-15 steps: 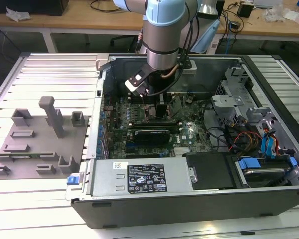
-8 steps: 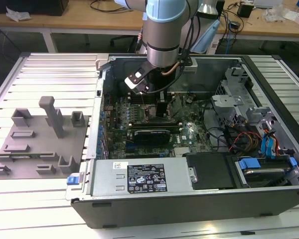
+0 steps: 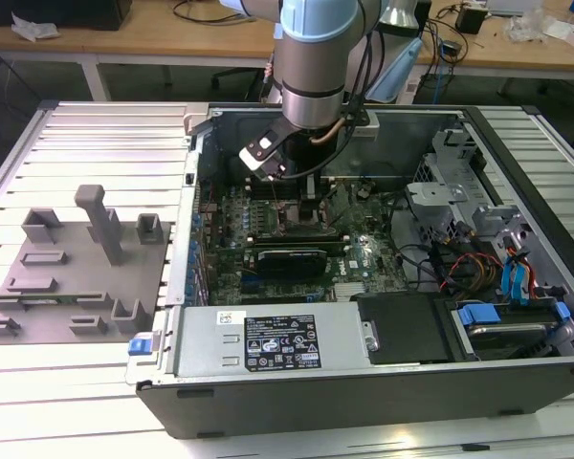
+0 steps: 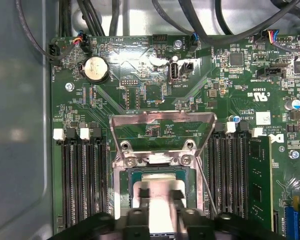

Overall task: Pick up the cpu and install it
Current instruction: 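Place the cpu into insertion slot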

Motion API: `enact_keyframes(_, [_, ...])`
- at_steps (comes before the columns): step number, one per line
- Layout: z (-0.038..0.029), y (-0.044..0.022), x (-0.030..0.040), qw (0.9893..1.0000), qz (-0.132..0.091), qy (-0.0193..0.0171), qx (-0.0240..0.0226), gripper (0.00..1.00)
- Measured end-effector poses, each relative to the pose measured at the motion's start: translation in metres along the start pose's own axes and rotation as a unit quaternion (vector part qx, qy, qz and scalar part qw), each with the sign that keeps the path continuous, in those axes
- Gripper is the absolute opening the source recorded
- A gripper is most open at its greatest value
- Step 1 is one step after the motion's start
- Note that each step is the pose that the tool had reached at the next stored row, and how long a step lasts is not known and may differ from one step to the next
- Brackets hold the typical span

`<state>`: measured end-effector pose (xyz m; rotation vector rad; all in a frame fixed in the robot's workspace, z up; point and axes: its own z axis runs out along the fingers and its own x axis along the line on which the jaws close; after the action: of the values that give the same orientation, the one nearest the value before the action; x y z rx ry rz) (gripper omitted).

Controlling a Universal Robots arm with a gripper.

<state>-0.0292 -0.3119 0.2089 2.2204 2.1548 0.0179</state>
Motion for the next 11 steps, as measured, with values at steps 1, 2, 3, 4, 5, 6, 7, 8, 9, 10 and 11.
enact_keyframes(1, [-0.0001, 0.0, 0.0, 1.0, 0.0, 0.0, 0.0, 0.22])
enact_keyframes(2, [-0.0002, 0.0, 0.0, 1.0, 0.0, 0.0, 0.0, 0.16])
enact_keyframes(3, [-0.0003, 0.0, 0.0, 1.0, 0.0, 0.0, 0.0, 0.11])
enact_keyframes(4, [-0.0005, 0.0, 0.0, 1.0, 0.0, 0.0, 0.0, 0.11])
enact_keyframes(5, [-0.0007, 0.0, 0.0, 1.0, 0.0, 0.0, 0.0, 0.11])
enact_keyframes(6, [-0.0007, 0.0, 0.0, 1.0, 0.0, 0.0, 0.0, 0.11])
enact_keyframes(7, [-0.0008, 0.0, 0.0, 1.0, 0.0, 0.0, 0.0, 0.11])
enact_keyframes(8, [-0.0009, 0.0, 0.0, 1.0, 0.0, 0.0, 0.0, 0.11])
enact_keyframes(9, [-0.0009, -0.0004, 0.0, 1.0, 0.0, 0.0, 0.0, 0.11])
enact_keyframes(10, [-0.0008, -0.0014, -0.0001, 1.0, 0.0, 0.0, 0.0, 0.11])
enact_keyframes(11, [-0.0004, -0.0021, -0.0001, 1.0, 0.0, -0.0001, 0.0, 0.11])
